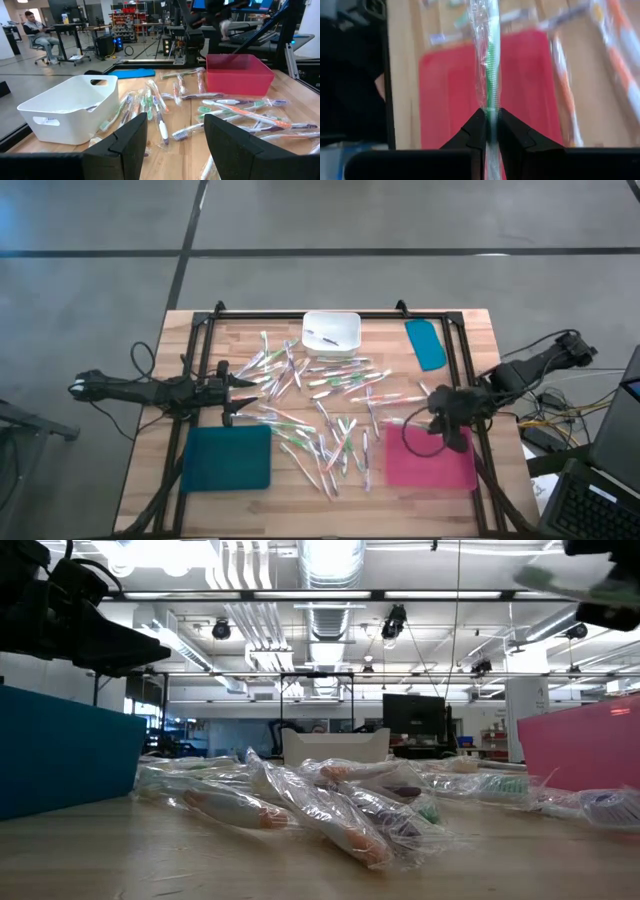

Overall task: Pick & Place Toothbrushes
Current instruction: Put the green toothbrush into the pink bin

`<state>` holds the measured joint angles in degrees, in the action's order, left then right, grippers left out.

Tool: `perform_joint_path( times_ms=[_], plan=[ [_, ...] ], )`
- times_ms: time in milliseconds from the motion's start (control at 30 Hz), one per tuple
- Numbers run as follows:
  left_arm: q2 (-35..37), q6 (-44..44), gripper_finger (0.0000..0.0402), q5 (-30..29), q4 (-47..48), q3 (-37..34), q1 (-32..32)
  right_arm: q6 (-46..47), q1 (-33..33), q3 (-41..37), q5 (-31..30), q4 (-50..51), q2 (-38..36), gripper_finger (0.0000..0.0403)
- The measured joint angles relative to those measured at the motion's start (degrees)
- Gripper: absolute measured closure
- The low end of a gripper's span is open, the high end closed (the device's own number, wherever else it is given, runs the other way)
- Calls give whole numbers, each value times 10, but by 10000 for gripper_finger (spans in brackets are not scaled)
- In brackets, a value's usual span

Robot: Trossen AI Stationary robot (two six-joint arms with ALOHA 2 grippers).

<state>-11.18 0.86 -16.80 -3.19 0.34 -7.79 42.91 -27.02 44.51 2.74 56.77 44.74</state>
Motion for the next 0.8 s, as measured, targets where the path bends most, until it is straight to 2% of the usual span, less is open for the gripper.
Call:
perform_joint_path(
  times_ms=[233,400,800],
  plan=[
    [0,0,199,0,0,0,0,39,-61,0,-45,34,11,376],
    [0,0,200,0,0,0,0,69,-88,0,-55,70,34,376],
    [0,0,199,0,0,0,0,79,-101,-32,-57,51,121,376]
  ],
)
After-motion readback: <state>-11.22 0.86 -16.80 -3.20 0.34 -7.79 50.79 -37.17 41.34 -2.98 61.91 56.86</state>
